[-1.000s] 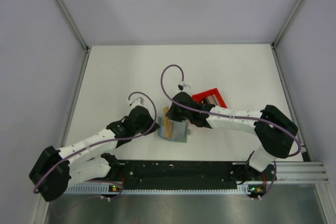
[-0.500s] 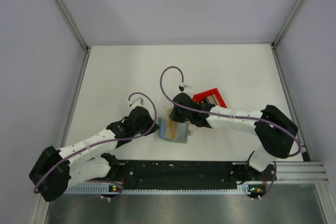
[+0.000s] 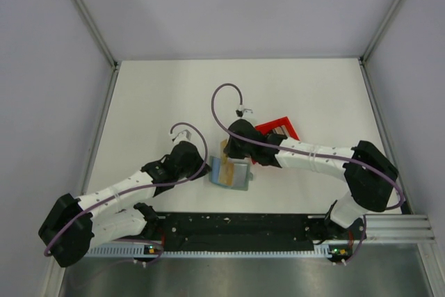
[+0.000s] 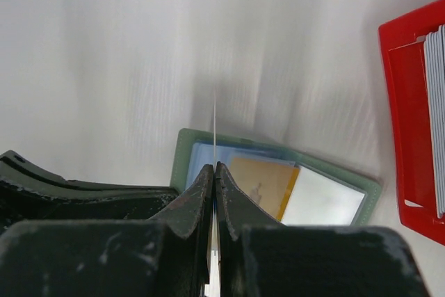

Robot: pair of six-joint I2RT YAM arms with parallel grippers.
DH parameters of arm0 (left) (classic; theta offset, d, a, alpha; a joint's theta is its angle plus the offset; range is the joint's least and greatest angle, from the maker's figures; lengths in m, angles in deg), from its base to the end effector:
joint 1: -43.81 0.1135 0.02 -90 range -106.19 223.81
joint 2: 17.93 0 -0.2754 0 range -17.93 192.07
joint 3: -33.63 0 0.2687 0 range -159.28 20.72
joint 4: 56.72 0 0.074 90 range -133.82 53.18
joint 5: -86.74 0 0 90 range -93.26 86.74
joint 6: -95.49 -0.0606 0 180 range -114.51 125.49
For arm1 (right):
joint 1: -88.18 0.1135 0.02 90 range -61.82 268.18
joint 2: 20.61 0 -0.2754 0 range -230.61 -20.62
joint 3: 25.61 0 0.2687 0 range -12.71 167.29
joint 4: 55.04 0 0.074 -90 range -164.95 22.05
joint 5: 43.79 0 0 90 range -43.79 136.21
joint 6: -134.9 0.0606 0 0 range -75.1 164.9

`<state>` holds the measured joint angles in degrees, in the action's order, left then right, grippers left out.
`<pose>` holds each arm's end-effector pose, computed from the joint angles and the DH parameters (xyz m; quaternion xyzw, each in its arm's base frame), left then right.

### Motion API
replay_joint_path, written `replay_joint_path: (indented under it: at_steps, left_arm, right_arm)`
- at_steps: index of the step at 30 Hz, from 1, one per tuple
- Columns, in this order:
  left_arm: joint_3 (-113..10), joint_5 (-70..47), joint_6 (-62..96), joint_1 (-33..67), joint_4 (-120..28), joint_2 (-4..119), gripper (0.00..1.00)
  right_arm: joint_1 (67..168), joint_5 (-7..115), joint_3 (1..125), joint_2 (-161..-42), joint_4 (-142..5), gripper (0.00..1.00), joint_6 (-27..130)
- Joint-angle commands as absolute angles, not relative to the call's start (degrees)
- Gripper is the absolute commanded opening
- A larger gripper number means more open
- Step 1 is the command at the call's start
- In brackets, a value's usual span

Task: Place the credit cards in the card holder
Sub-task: Insert the credit card into the card holder.

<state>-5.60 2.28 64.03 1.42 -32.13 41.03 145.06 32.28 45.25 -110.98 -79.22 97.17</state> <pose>0.1716 -0.1487 0.1649 -0.1479 0.9088 -0.2707 0.2811 0.2150 0.3028 0.2074 0.0109 0.9138 0.2534 0.3171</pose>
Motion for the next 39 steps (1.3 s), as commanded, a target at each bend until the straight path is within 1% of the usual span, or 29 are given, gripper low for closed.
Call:
replay_joint_path:
  at_steps: [1,10,26,39]
  left_arm:
    - [-5.2,2.0,63.7,1.6,-34.0,40.1,0.00]
    - [-5.0,2.0,63.8,1.6,-34.5,39.7,0.00]
    - [-4.8,1.1,64.4,1.6,-35.2,39.2,0.00]
    - [-4.1,0.6,64.7,1.6,-35.8,37.9,0.00]
  right_arm:
    - [146.0,30.8,50.0,-109.5,-79.4,0.00,95.9]
    - [147.1,30.8,52.5,-113.3,-80.7,0.00,96.0]
    - [149.5,26.5,55.2,-116.9,-84.6,0.00,97.8]
    - [153.3,19.1,62.7,-121.4,-94.3,0.00,95.7]
